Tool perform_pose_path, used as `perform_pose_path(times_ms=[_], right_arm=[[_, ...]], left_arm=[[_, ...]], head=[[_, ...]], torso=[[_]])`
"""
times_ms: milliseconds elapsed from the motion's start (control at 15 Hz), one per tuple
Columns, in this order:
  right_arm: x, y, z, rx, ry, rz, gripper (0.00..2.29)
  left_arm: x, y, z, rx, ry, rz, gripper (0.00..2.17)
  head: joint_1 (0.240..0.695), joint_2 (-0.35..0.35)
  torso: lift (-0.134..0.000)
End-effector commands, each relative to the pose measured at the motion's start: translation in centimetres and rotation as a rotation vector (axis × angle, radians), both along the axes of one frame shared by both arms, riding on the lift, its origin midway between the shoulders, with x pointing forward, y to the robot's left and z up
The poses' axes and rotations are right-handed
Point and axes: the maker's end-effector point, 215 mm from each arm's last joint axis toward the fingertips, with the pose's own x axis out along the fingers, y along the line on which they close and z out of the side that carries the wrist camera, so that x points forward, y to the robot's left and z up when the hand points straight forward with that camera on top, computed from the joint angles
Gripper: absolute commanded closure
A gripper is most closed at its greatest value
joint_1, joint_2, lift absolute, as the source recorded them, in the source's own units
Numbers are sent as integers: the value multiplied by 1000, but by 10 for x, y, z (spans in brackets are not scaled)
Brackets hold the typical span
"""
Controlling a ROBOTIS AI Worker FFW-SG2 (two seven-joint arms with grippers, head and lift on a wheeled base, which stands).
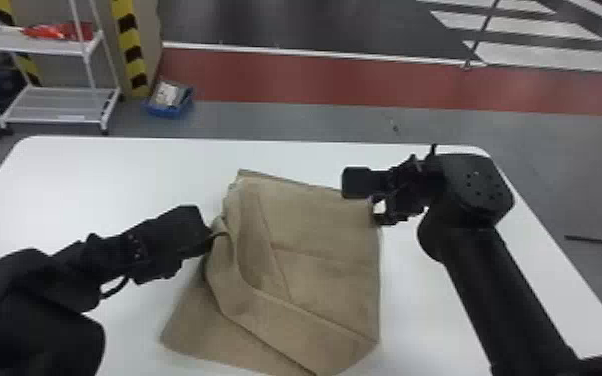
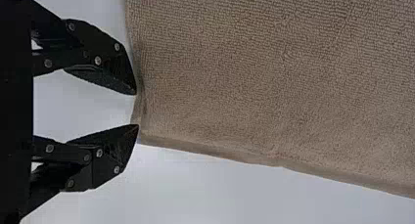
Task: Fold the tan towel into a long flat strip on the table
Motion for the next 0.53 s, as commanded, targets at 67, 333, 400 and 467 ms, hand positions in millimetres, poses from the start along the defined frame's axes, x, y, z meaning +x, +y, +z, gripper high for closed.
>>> perform_pose_path(times_ms=[67,333,400,467], right_arm=[[-3,-5,-3,-6,17,-20,1328],[-6,-14,-5,13,25,-56,1335],[-5,-16,-3,36,18,-73,1477],[-2,-16,5,67,-2,-86,1480]], left_arm=[[-1,-4,0,1,-6,-18,2132],[-1,-6,0,-1,-8,-27,2132],[-1,-5,1,-2,-9,-25,2132],[0,-5,3,-1,-14,-23,2132]], head=[[695,-161],[695,-172],[695,-176],[695,-178]], torso=[[-123],[-123],[-123],[-123]])
